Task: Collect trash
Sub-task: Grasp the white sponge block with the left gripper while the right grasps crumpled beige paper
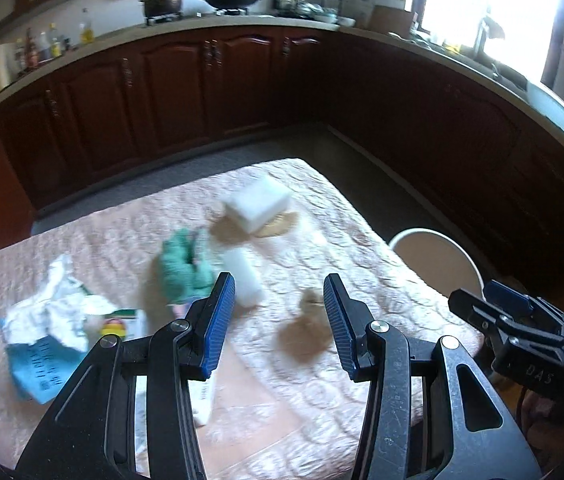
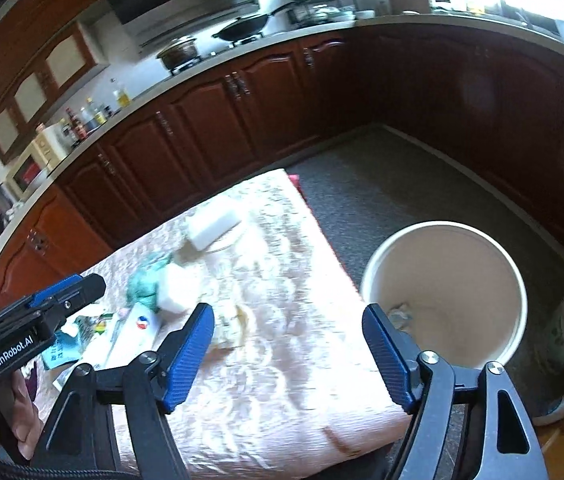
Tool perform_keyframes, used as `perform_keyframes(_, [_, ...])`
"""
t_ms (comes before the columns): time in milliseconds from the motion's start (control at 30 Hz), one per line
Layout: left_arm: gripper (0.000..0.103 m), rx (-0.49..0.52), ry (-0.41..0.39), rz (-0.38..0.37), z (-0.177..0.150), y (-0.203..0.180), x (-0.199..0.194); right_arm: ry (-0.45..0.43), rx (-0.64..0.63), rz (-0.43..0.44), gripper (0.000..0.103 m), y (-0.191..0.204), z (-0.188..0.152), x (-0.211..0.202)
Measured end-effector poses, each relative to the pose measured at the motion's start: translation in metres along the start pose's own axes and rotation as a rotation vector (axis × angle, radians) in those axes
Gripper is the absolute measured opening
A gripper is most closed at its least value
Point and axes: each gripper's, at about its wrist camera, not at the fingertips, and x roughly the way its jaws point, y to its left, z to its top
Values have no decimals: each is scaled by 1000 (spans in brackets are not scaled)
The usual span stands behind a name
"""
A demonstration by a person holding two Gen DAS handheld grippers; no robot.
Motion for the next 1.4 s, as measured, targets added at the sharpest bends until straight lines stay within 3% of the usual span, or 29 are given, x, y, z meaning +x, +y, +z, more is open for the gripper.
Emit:
perform_keyframes(400, [44, -49, -7, 42, -12, 28, -5, 46, -96, 32, 77, 47, -9, 18])
perform_keyframes(900, [45, -113, 79, 20, -26, 51, 19, 112, -90, 26, 80, 46, -17, 42])
perform_keyframes(1300, [45, -144, 146, 23, -30, 64, 40, 263, -76, 83, 80, 53, -16, 117])
perform_keyframes(1333, [45, -146, 155, 19, -30, 64, 43, 275, -69, 88, 79, 53, -16, 124])
perform_keyframes(1400, [45, -149, 165, 14, -29, 63, 47, 307, -49, 106, 60, 52, -17, 141])
